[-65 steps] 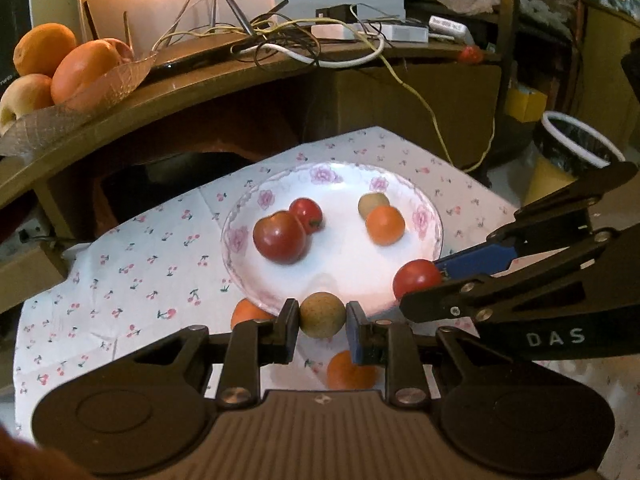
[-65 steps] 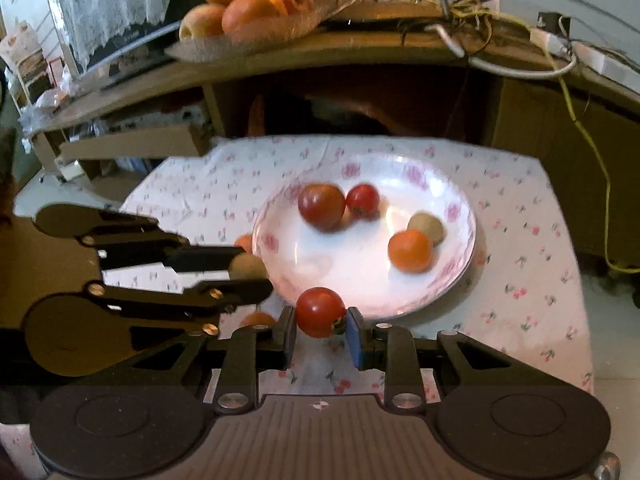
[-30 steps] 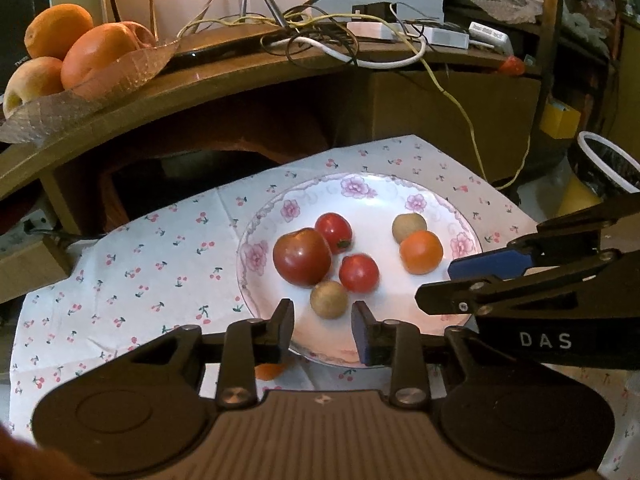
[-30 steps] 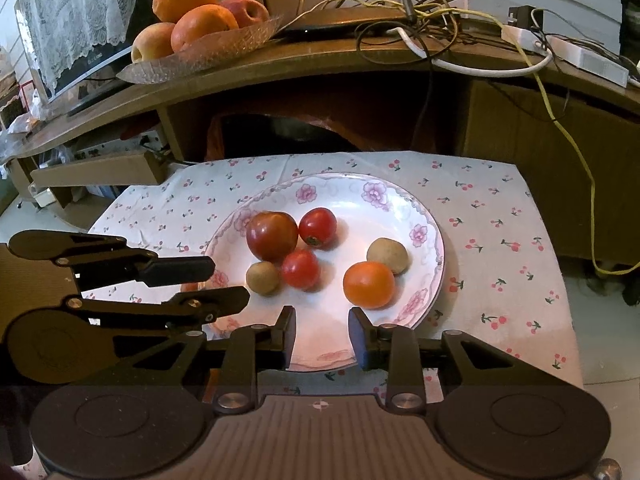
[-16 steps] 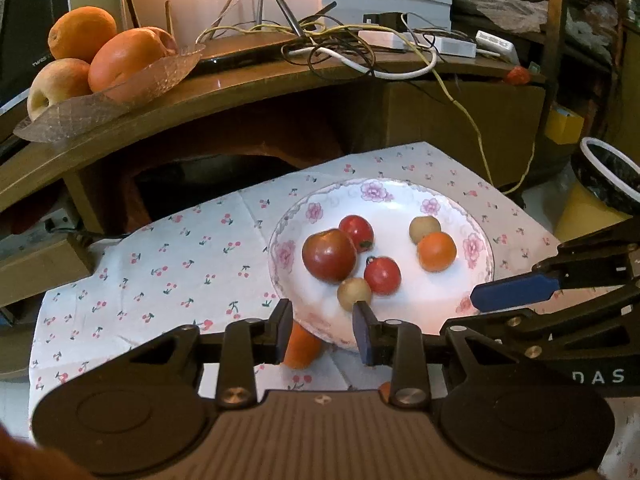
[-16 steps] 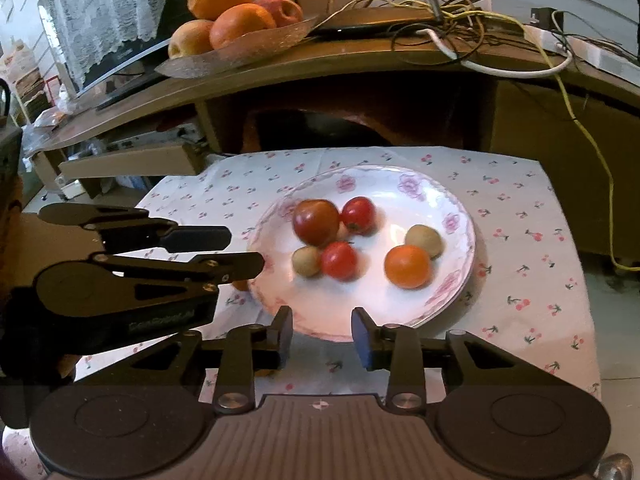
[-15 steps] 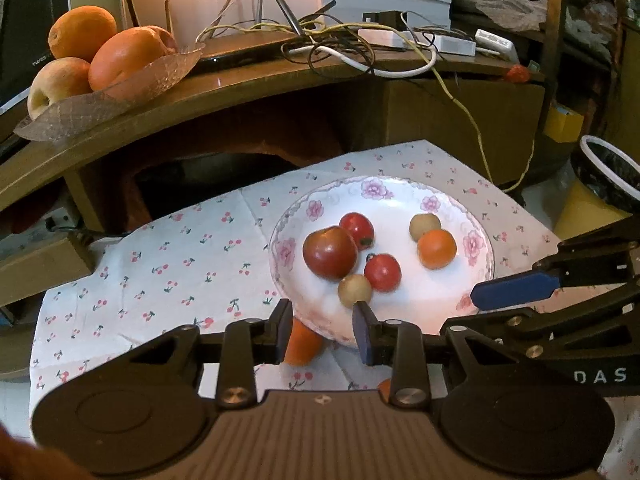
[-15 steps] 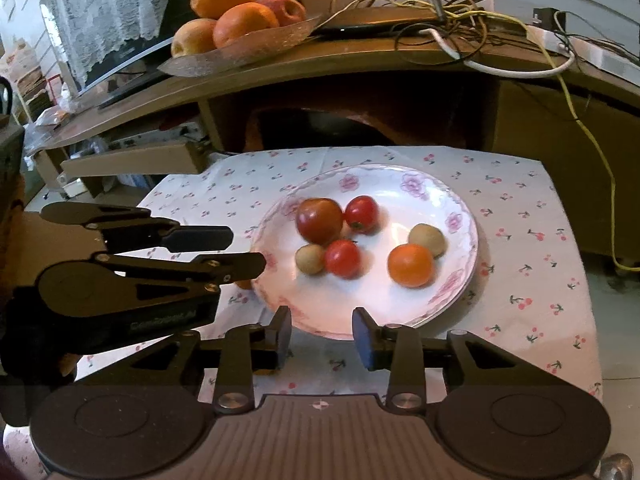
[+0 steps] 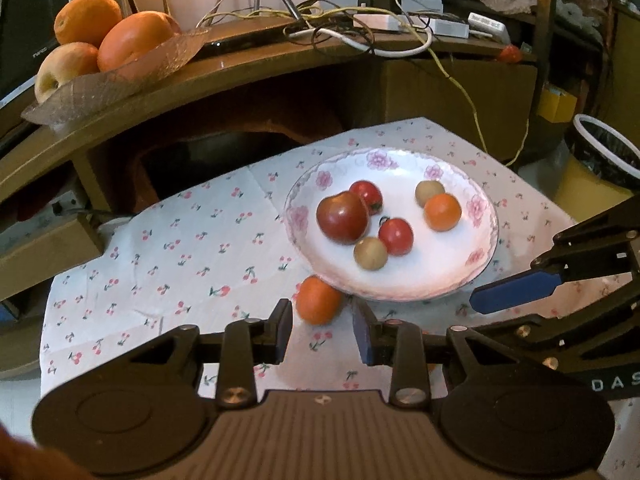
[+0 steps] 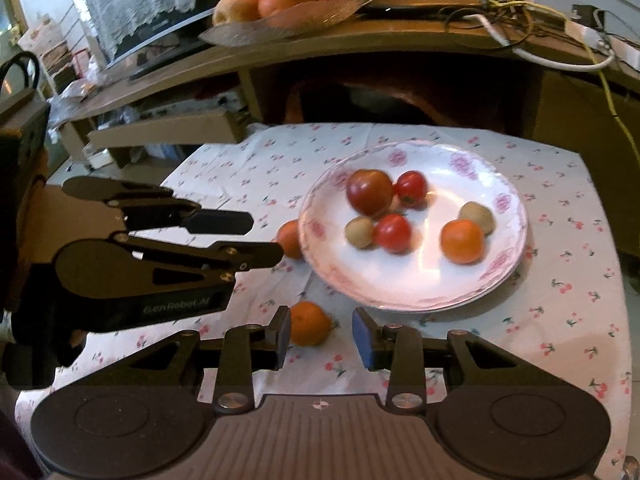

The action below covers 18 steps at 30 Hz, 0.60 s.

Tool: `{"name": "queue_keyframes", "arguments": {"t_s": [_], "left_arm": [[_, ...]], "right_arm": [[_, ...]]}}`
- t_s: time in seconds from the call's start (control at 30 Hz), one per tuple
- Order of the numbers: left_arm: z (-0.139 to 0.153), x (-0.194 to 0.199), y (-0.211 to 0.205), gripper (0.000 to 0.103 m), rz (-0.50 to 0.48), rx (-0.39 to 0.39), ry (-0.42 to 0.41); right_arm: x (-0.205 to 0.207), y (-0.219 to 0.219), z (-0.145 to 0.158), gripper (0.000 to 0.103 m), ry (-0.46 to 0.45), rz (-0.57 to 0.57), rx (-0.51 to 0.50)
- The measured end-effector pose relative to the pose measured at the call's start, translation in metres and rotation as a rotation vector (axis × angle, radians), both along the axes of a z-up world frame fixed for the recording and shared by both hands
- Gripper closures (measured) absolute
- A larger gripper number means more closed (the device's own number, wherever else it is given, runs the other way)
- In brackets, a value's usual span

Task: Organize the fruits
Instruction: 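Move both open tools to the two oranges on the cloth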

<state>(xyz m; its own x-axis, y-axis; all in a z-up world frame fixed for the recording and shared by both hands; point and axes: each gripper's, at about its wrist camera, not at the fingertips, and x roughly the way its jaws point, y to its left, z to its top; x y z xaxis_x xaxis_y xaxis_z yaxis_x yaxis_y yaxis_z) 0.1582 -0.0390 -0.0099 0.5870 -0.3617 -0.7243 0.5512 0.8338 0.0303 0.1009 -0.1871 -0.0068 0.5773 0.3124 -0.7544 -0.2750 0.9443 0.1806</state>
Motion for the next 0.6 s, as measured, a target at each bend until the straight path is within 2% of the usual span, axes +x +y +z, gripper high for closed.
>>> {"name": "queue_keyframes", "arguments": {"t_s": [0.17, 0.23, 0.6], "left_arm": [[-0.006, 0.002, 0.006, 0.062, -0.006, 0.002, 0.014], [-0.010, 0.004, 0.006, 0.058, -0.016, 0.005, 0.021], [-0.035, 0.032, -0.002, 0.056, -0.011, -0.024, 0.031]], "right_arm": [[0.002, 0.011, -0.008, 0.065, 0.019, 0.017, -0.028], [0.003, 0.014, -0.011, 0.060, 0.020, 0.018, -0.037], [0.020, 0.023, -0.029, 0.060, 0.060, 0.029, -0.032]]}}
